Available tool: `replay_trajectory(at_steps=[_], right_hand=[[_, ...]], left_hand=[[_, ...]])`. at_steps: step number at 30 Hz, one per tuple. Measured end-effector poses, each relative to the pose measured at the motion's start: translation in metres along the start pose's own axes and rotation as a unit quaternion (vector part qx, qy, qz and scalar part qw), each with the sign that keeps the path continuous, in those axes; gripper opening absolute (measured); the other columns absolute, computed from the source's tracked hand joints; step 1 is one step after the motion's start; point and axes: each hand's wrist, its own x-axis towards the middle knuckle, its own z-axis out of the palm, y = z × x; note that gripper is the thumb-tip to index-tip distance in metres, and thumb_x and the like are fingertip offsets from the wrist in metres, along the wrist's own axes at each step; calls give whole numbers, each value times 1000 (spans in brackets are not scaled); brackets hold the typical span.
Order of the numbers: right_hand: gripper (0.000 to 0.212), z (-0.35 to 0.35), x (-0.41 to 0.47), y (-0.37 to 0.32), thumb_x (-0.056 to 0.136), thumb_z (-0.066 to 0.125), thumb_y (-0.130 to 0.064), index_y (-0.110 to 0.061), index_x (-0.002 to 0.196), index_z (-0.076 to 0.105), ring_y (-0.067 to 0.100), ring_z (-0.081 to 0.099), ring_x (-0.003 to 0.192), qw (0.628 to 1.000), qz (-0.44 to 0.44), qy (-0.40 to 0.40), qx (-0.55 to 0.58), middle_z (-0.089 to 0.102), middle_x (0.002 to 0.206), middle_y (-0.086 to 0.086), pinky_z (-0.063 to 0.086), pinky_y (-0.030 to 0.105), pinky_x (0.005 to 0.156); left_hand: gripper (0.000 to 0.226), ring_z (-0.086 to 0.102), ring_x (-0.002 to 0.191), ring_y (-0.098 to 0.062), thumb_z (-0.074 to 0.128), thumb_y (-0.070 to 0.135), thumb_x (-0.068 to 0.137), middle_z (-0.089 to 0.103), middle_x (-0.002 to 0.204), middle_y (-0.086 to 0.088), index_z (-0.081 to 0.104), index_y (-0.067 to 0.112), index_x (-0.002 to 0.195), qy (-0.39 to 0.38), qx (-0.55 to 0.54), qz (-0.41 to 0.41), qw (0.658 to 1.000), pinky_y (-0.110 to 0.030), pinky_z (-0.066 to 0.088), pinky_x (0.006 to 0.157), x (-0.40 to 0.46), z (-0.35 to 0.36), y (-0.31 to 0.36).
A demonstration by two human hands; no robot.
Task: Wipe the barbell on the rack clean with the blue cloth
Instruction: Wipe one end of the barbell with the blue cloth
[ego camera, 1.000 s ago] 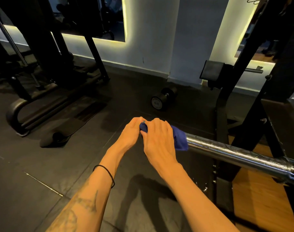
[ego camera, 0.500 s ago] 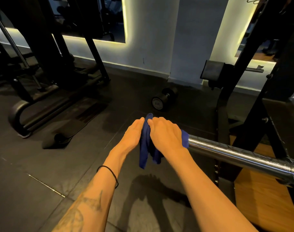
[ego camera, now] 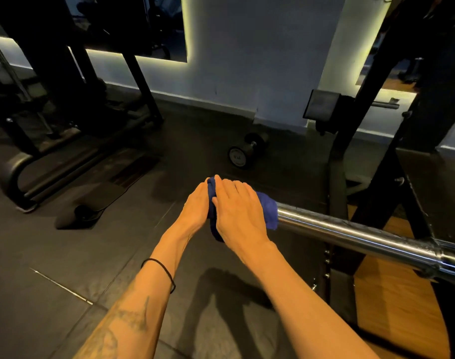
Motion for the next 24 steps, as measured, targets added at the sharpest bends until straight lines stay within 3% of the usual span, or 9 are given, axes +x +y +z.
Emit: replay_trajectory(at_steps=[3, 5, 10, 15, 19, 24], right_hand=[[16, -12, 0, 9, 104, 47, -31, -18, 113, 53, 24, 58, 90, 1000, 14, -13, 0, 61, 102, 3, 43, 38, 78], [15, -19, -10, 22, 105, 42, -32, -21, 110, 51, 22, 55, 86, 999, 35, -4, -24, 57, 99, 0, 36, 35, 72], [21, -21, -15, 29, 99, 55, -39, -21, 107, 48, 20, 49, 82, 990, 118, -67, -37, 47, 90, 0, 41, 37, 79], [56, -4, -6, -1, 90, 72, -41, -13, 134, 52, 24, 62, 101, 999, 11, -17, -46, 64, 113, 5, 47, 41, 95], [46, -15, 12, 2, 98, 59, -47, -16, 130, 48, 21, 59, 99, 999, -5, -51, -14, 60, 115, 2, 40, 34, 76], [41, -31, -15, 33, 98, 52, -56, -22, 121, 49, 20, 54, 94, 995, 52, -75, -28, 58, 111, 0, 43, 34, 81]], left_hand=[[42, 62, 90, -17, 32, 47, 105, 69, 100, -6, 64, 23, 95, -18, -2, 14, 1000, -34, 48, 80, -5, -3, 2], [44, 63, 95, -21, 31, 46, 106, 70, 106, -9, 68, 22, 105, -52, -11, 36, 998, -40, 49, 89, -9, -6, 1], [41, 60, 94, -19, 28, 46, 106, 69, 105, -3, 67, 34, 106, -63, -6, 52, 997, -40, 48, 89, -11, -9, -2], [42, 65, 100, -18, 31, 51, 102, 71, 100, 1, 69, 36, 93, -38, -7, 34, 999, -45, 47, 101, -12, -10, -2], [45, 61, 113, -20, 28, 46, 104, 68, 119, -3, 66, 23, 115, -38, 26, 50, 998, -40, 45, 103, -11, -11, 0], [40, 61, 100, -20, 26, 44, 106, 68, 106, -2, 65, 34, 108, -62, 15, 79, 995, -37, 45, 90, -15, -11, 1]])
